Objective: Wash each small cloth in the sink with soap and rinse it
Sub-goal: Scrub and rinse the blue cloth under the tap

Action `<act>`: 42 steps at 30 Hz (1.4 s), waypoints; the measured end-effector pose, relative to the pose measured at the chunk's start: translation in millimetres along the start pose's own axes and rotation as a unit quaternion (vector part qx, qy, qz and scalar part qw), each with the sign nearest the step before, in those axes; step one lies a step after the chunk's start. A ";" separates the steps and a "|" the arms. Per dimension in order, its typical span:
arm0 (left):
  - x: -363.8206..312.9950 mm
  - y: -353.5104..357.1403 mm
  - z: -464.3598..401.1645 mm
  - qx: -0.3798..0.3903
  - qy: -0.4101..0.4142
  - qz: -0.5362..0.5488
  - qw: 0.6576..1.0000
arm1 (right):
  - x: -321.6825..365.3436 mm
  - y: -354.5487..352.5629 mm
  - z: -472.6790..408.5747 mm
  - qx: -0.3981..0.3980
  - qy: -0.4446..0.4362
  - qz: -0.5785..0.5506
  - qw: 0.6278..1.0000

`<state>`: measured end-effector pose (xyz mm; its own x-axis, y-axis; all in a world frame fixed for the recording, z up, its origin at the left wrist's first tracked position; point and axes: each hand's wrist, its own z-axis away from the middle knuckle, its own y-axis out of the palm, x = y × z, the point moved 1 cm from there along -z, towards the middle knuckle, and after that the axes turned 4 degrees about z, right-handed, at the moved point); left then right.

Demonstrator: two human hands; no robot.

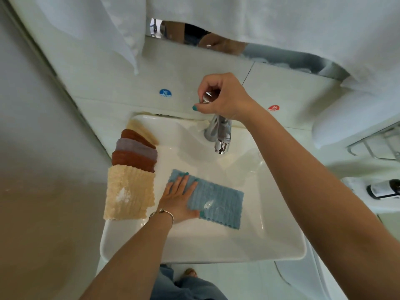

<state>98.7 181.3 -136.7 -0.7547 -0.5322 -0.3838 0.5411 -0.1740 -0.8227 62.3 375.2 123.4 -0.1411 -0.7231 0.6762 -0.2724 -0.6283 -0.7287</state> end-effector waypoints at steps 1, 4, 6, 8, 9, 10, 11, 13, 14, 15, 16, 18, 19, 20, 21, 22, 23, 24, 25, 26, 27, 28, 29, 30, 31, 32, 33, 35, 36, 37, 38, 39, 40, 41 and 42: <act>0.3 0.3 0.2 0.000 0.001 0.003 1.000 | 0.3 -0.4 0.1 0.002 -0.002 -0.005 1.000; 0.4 0.9 -0.2 0.000 0.002 0.010 1.000 | -0.4 -2.9 0.3 0.005 -0.004 -0.026 1.000; 0.2 1.0 -0.1 -0.001 0.003 0.013 1.000 | 0.0 -5.3 1.0 0.004 0.000 -0.039 0.999; 0.2 0.7 0.4 -0.002 0.004 0.011 1.000 | 1.3 -7.6 1.9 0.008 -0.002 -0.053 0.999; 0.2 0.5 0.6 -0.003 0.005 0.010 1.000 | 2.4 -8.8 2.4 0.011 -0.005 -0.058 0.998; 0.3 0.4 0.8 -0.004 0.006 0.009 1.000 | 3.4 -10.1 2.7 0.012 -0.008 -0.063 0.998; 0.3 0.2 1.0 -0.004 0.006 0.010 1.000 | 3.9 -11.1 3.0 0.012 -0.011 -0.068 0.998; 0.5 -0.2 1.3 -0.002 0.007 0.011 1.000 | 4.2 -12.8 3.7 0.013 -0.013 -0.075 0.997; 0.6 0.0 1.3 -0.002 0.007 0.012 1.000 | 4.0 -13.4 3.9 0.015 -0.015 -0.079 0.997; 0.7 0.1 1.6 -0.004 0.007 0.012 1.000 | 3.9 -14.0 4.1 0.016 -0.017 -0.082 0.996; 0.8 0.3 1.7 -0.005 0.007 0.012 1.000 | 3.7 -14.5 4.2 0.017 -0.019 -0.083 0.996; 1.1 0.7 1.8 -0.008 0.009 0.012 1.000 | 3.2 -15.0 3.8 0.018 -0.020 -0.085 0.996; 1.2 0.9 1.5 -0.007 0.009 0.011 1.000 | 2.8 -14.9 3.7 0.018 -0.020 -0.089 0.996; 1.3 1.0 1.5 -0.007 0.009 0.010 1.000 | 2.5 -14.6 3.4 0.016 -0.020 -0.093 0.995; 1.3 1.0 1.4 -0.007 0.009 0.009 1.000 | 2.0 -14.5 3.2 0.015 -0.020 -0.096 0.995; 1.2 0.9 1.6 -0.006 0.009 0.008 1.000 | 1.5 -14.7 3.1 0.014 -0.021 -0.097 0.995; 1.3 0.7 1.7 -0.007 0.010 0.008 1.000 | 1.3 -14.9 3.0 0.014 -0.022 -0.098 0.995; 1.4 0.8 1.6 -0.006 0.010 0.008 1.000 | 1.2 -15.5 3.1 0.014 -0.021 -0.100 0.995; 1.6 0.9 1.6 -0.005 0.011 0.007 1.000 | 1.4 -15.8 3.4 0.015 -0.019 -0.102 0.995; 1.9 1.0 1.6 -0.005 0.010 0.007 1.000 | 1.9 -15.9 3.6 0.016 -0.017 -0.103 0.994; 2.1 1.2 1.6 -0.005 0.010 0.006 1.000 | 2.8 -15.8 3.9 0.016 -0.015 -0.103 0.994; 2.0 1.2 1.7 -0.004 0.010 0.005 1.000 | 3.8 -15.7 4.1 0.016 -0.013 -0.103 0.995; 1.7 1.0 1.8 -0.002 0.010 0.005 1.000 | 4.9 -15.8 4.4 0.015 -0.011 -0.102 0.995; 1.5 0.7 1.9 -0.002 0.009 0.004 1.000 | 6.0 -16.2 4.8 0.013 -0.009 -0.099 0.995; 1.0 0.2 2.2 -0.002 0.008 0.005 1.000 | 7.2 -16.5 5.7 0.009 -0.005 -0.093 0.996; 0.5 -0.3 2.7 -0.001 0.006 0.006 1.000 | 8.5 -16.3 7.4 0.003 -0.001 -0.084 0.996; -0.2 -0.8 3.2 0.000 0.003 0.008 1.000 | 8.7 -15.6 10.3 -0.009 0.003 -0.067 0.998; -1.7 0.0 5.1 0.006 -0.003 0.013 1.000 | 6.5 -13.7 19.1 -0.065 0.006 -0.002 0.998; -2.5 1.2 6.4 0.010 -0.007 0.015 1.000 | 5.2 -12.8 25.3 -0.093 -0.001 0.031 0.995; -3.1 2.1 7.7 0.014 -0.011 0.016 1.000 | 4.6 -11.8 32.4 -0.112 -0.013 0.049 0.992; -3.6 2.7 9.0 0.017 -0.015 0.017 1.000 | 4.7 -10.4 40.5 -0.126 -0.022 0.052 0.990; -3.9 2.7 10.2 0.020 -0.017 0.018 0.999 | 5.6 -8.9 49.9 -0.139 -0.025 0.046 0.989; -4.0 2.6 11.1 0.020 -0.020 0.018 0.999 | 6.9 -7.0 60.1 -0.153 -0.025 0.037 0.987; -4.3 1.9 12.1 0.019 -0.023 0.016 0.999 | 8.1 -4.4 71.1 -0.168 -0.022 0.027 0.985; -4.9 0.8 13.0 0.019 -0.026 0.014 0.999 | 9.6 -1.0 82.9 -0.182 -0.020 0.017 0.983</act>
<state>107.6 173.0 -130.0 -0.7191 -0.5793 -0.3838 0.5768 -0.1896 -0.7946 140.2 345.1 121.7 -0.1212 -0.7566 0.6426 -0.5910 -0.4651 -0.6591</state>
